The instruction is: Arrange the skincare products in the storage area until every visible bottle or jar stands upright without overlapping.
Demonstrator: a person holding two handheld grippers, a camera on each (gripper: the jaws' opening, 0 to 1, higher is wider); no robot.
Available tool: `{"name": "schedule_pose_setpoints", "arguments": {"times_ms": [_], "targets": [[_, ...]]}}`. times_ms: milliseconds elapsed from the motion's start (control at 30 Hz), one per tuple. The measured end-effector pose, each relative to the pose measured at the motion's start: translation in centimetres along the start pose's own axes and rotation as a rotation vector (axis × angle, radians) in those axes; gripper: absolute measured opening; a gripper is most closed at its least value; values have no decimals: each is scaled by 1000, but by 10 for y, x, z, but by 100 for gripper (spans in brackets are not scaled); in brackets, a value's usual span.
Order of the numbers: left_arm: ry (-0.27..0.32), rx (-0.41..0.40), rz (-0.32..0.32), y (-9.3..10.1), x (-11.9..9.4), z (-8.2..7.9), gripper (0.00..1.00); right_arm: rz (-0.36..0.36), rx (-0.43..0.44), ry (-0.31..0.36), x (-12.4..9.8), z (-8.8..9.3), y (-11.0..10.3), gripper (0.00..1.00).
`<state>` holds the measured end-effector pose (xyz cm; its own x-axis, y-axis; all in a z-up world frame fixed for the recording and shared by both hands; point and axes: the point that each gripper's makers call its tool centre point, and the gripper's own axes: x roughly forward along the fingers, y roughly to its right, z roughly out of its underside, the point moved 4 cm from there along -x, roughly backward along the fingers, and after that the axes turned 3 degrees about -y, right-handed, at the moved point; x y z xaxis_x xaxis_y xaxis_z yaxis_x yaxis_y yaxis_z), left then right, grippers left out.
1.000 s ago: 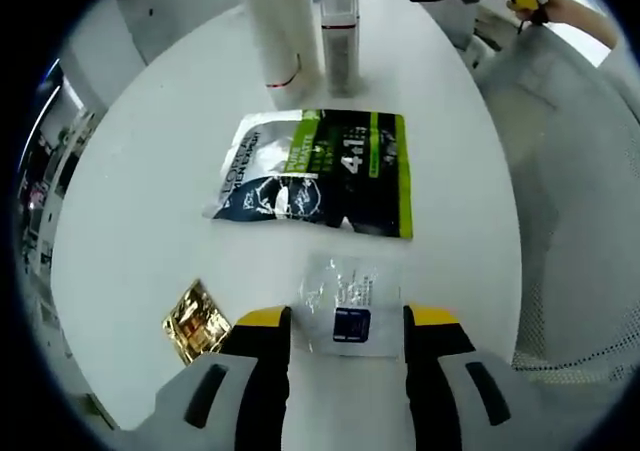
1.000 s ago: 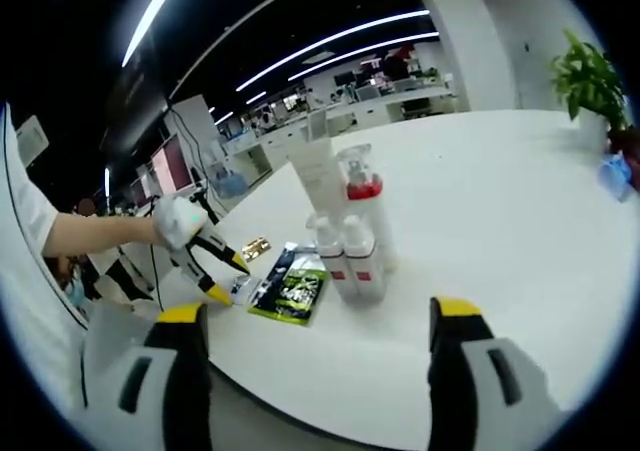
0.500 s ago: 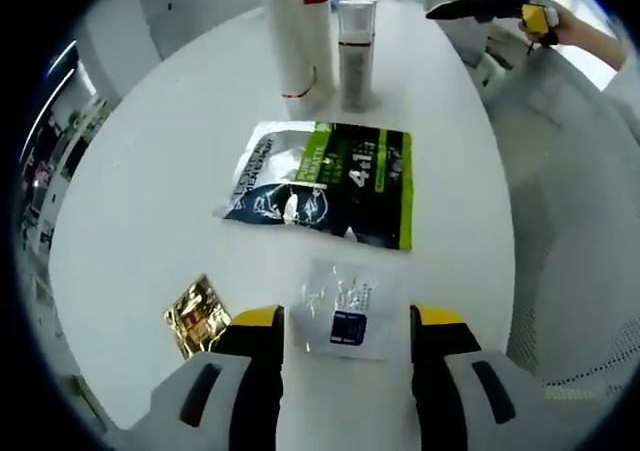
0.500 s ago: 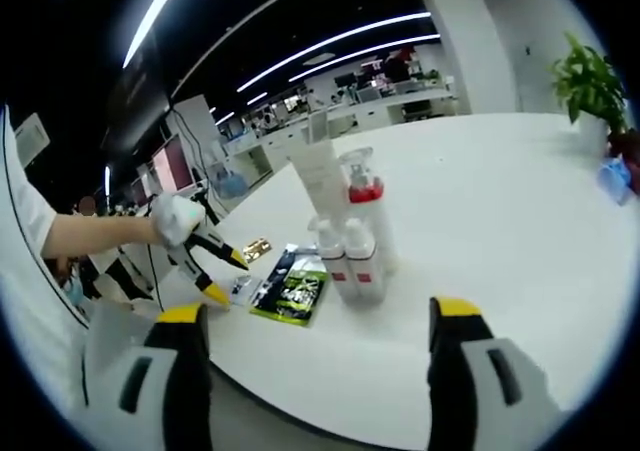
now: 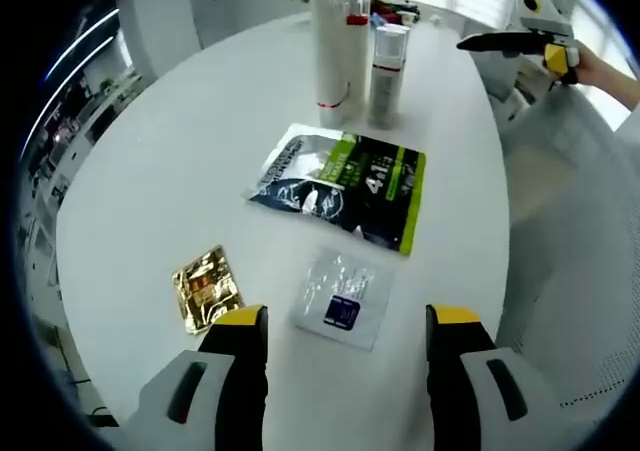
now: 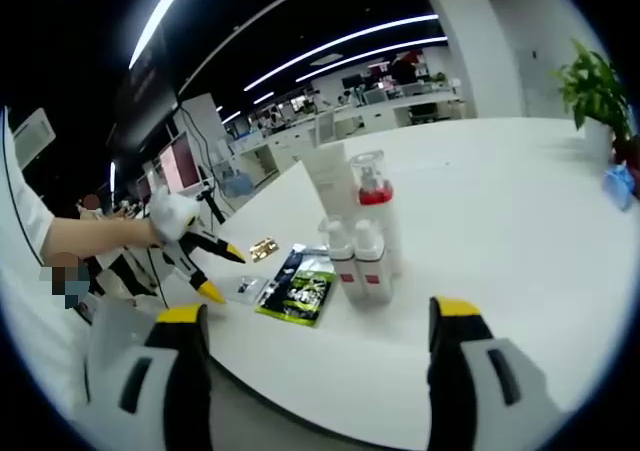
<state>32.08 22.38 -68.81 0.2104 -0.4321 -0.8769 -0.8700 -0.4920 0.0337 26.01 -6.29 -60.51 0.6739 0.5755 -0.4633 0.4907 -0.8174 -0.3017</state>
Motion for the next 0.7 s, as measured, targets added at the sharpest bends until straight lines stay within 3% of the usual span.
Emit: {"name": "schedule_pose_setpoints", "arguments": {"times_ms": [300,467,700], "targets": [[50,-120,-37,7,-14,6,71,-25,-22,-4,-1,-1,-5,91],[136,-199,-47,14,-26,6,76,-35,-33,-4,-2,-3,-7,91],[188,-278,-98,22,-38,14,82,-45,-41,-4,-5,-2,-10,91]]}}
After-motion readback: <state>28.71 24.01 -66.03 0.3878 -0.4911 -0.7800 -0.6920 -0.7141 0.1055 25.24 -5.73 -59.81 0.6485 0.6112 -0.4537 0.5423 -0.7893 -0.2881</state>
